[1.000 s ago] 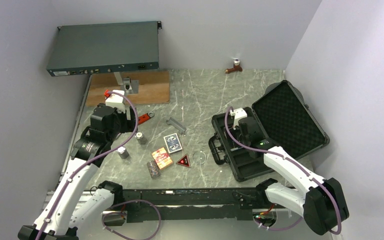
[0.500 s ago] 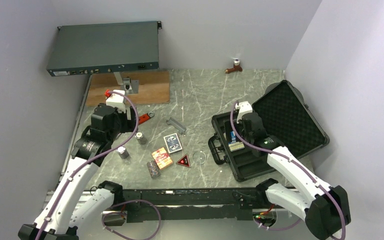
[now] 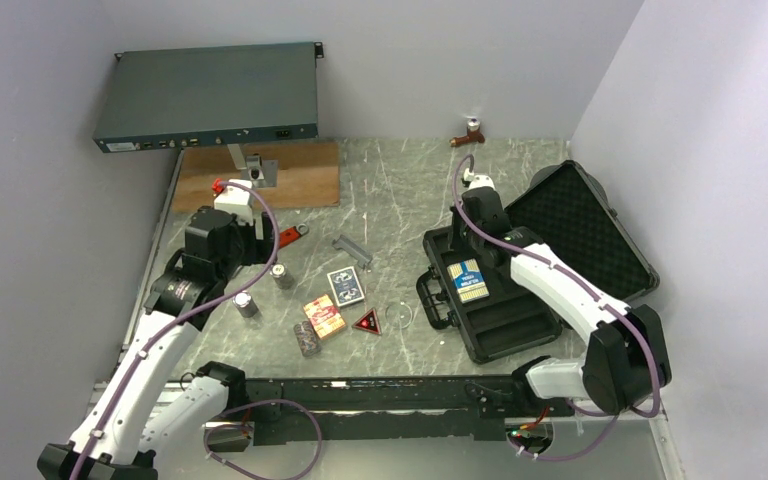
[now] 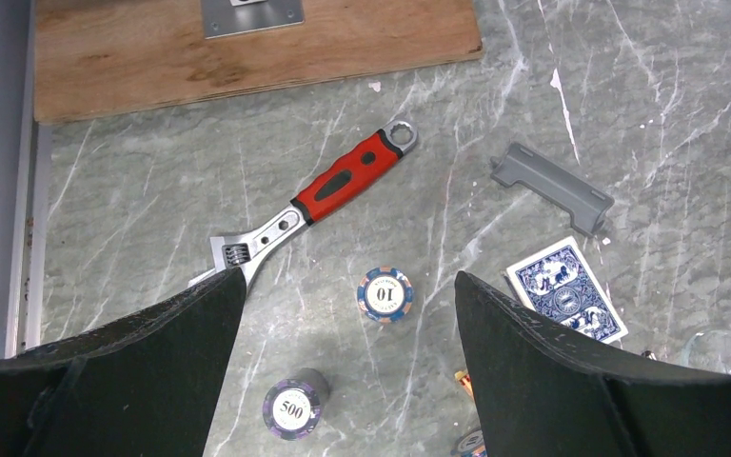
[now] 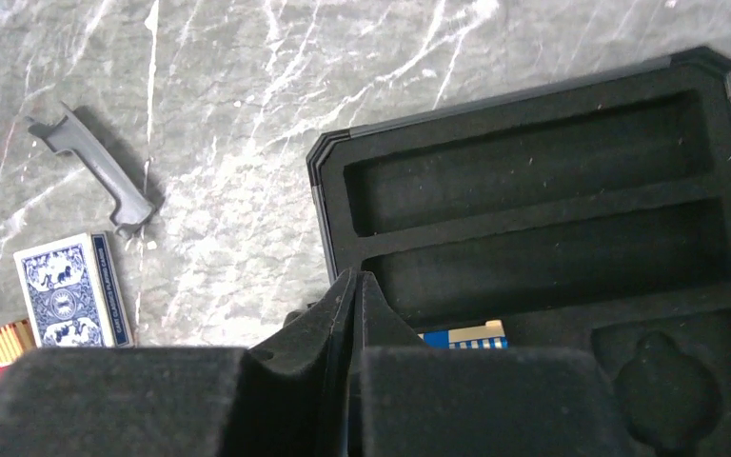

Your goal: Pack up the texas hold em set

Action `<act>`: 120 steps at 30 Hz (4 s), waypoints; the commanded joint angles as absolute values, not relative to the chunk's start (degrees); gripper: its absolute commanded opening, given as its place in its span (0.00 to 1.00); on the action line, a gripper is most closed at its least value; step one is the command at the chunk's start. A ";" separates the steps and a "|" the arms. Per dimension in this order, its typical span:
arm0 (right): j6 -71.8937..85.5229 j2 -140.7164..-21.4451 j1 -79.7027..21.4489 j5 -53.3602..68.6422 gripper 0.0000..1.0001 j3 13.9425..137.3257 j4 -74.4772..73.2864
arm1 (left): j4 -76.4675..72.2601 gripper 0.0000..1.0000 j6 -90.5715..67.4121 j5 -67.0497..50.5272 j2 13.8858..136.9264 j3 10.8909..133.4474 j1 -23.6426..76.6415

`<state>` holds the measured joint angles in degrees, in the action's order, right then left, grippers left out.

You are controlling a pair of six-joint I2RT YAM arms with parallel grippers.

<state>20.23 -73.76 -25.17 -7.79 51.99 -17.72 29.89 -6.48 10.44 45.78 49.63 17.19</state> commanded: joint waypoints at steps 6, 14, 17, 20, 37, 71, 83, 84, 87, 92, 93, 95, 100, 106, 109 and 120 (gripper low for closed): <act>25.53 -74.16 -24.37 -9.05 0.00 51.20 -19.16 | 29.11 0.88 -6.50 10.59 45.53 51.24 17.49; 26.41 -75.98 -23.18 -8.85 0.00 49.11 -19.96 | 29.29 0.87 -6.50 10.41 45.97 51.42 17.49; 26.48 -76.06 -22.79 -9.04 0.00 48.45 -20.60 | 29.39 0.87 -6.50 10.50 45.97 51.42 17.49; 26.22 -76.24 -22.55 -8.97 0.00 47.35 -21.18 | 29.36 0.87 -6.50 10.55 45.84 51.42 17.49; 27.42 -75.11 -22.48 -8.47 0.00 40.39 -23.49 | 29.42 0.87 -6.50 10.93 45.79 51.42 17.49; 23.29 -71.99 -22.49 -7.84 0.00 41.94 -23.22 | 29.76 0.87 -6.42 10.98 45.13 51.68 17.49; 25.44 -73.93 -22.46 -7.69 0.00 40.50 -23.60 | 29.70 0.88 -6.33 10.93 44.68 51.68 17.49; 25.14 -73.65 -22.48 -7.59 0.00 41.23 -23.82 | 29.70 0.87 -6.33 10.83 44.73 51.68 17.49; 24.61 -72.69 -22.45 -7.78 0.41 44.21 -24.60 | 29.64 0.88 -6.33 10.98 44.73 51.68 17.49; 23.86 -74.09 -22.49 -8.81 0.65 49.52 -25.49 | 29.61 0.88 -6.24 11.24 44.63 51.59 17.49; 23.42 -75.06 -22.50 -8.87 0.66 50.64 -25.56 | 29.55 0.88 -6.24 11.23 44.62 51.59 17.49; 22.57 -77.23 -22.47 -8.52 0.66 52.87 -25.53 | 29.58 0.87 -6.24 11.11 44.73 51.60 17.49; 17.38 -81.70 -22.49 -2.42 0.66 57.07 -22.51 | 29.61 0.88 -6.24 11.01 44.95 51.59 17.49; 11.31 -87.37 -22.49 3.74 0.70 63.79 -22.05 | 29.69 0.88 -6.22 11.13 44.92 51.66 17.49; 10.42 -90.47 -22.55 5.73 0.76 66.87 -23.45 | 29.54 0.88 -6.16 11.42 44.80 51.58 17.49; 8.78 -97.34 -23.55 6.15 0.76 67.08 -22.79 | 29.74 0.88 -6.13 11.26 44.73 51.77 17.49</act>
